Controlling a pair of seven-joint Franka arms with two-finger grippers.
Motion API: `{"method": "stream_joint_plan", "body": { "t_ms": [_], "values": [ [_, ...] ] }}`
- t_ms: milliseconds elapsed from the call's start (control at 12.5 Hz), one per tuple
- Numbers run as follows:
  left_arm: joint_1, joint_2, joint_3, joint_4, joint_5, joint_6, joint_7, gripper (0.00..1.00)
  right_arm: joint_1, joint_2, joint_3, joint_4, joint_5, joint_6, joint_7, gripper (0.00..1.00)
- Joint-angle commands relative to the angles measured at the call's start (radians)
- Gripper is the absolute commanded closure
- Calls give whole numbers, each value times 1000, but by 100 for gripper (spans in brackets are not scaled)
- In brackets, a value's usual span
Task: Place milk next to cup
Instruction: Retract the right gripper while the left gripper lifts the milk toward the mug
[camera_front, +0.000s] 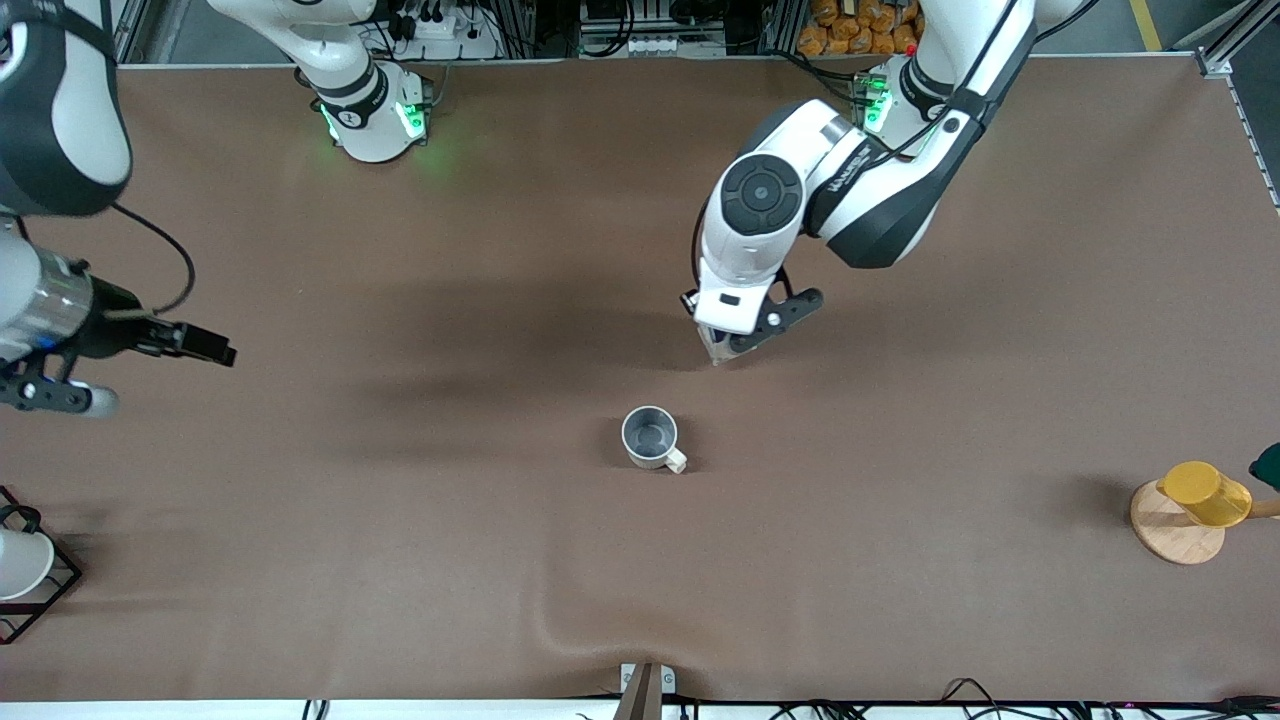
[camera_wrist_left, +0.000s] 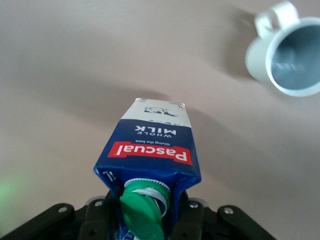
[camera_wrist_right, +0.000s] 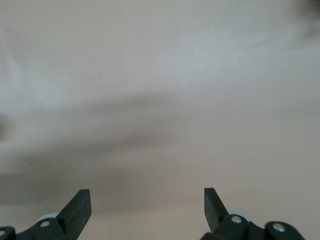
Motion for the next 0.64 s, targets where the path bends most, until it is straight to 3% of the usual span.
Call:
{"method": "stream_joint_plan", "body": {
  "t_ms": [0,239,559],
  "values": [
    [12,2,2,38,-49,-9,231,56,-17,-74,24,-26,-53,-26,-84,0],
    [28,55,8,106,-59,1,455,56,-12,-102,27,13,-61,-89,-149,0],
    [-49,126,16,150,-47,38,454,56,-27,-115,18,69,-61,-159,-233,0]
  ]
}}
